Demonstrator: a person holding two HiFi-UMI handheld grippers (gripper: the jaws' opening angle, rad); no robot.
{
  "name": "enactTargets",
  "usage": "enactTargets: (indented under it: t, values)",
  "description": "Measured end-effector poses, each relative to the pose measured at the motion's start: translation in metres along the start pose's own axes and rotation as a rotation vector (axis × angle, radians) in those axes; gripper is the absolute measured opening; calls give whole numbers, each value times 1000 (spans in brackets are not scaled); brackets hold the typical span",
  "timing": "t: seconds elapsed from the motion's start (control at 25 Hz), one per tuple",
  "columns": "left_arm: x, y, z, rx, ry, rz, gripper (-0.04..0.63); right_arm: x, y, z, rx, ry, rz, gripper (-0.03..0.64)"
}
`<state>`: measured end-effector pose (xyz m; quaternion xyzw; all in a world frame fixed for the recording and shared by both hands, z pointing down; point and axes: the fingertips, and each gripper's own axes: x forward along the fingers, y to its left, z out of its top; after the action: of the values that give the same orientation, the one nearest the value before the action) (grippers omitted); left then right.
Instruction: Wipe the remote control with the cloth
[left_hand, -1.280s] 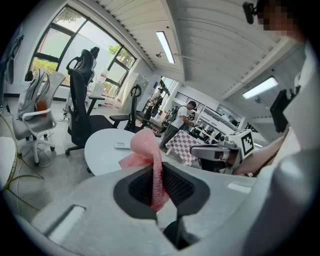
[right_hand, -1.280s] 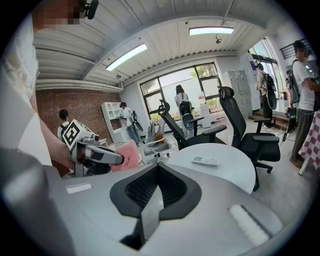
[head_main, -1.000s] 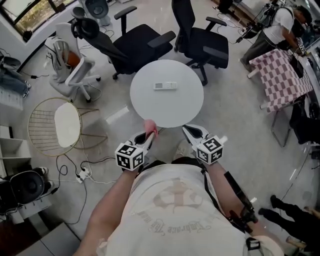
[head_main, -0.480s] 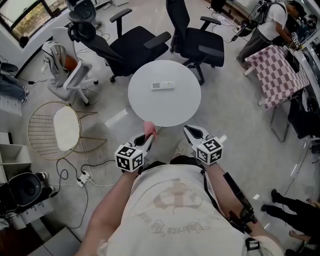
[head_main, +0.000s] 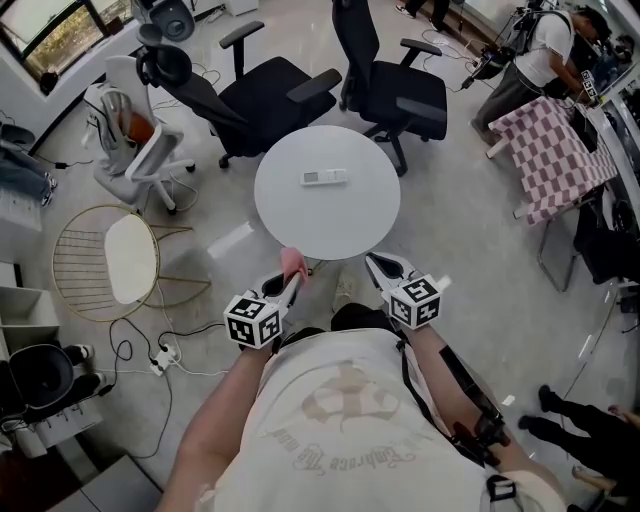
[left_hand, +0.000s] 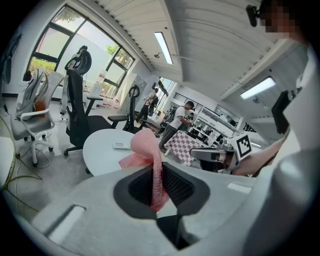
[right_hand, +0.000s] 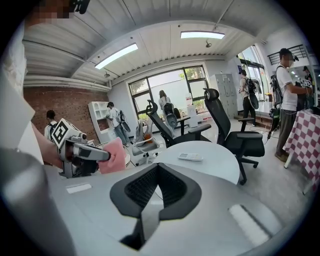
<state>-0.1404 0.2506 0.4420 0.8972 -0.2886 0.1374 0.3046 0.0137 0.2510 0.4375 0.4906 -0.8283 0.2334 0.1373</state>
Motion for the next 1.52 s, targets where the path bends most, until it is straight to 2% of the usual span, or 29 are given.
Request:
enactTargets:
  t: [0.28, 0.52, 0.84, 1.12, 1.52]
  values:
    - [6, 32, 10, -44, -2, 68, 31, 41, -10, 9, -1, 37, 60, 8]
    - [39, 51, 30, -72, 21, 109, 31, 78, -47, 26, 2, 64, 101, 8]
    - [103, 82, 72, -62, 81, 127, 31, 133, -111, 49, -51, 116, 127, 8]
    - [147, 96, 86, -80, 149, 153, 31, 162, -150, 43, -121, 193, 178, 8]
    - [177, 113, 91, -84, 216, 139, 32, 190, -163, 34, -132, 254, 191, 8]
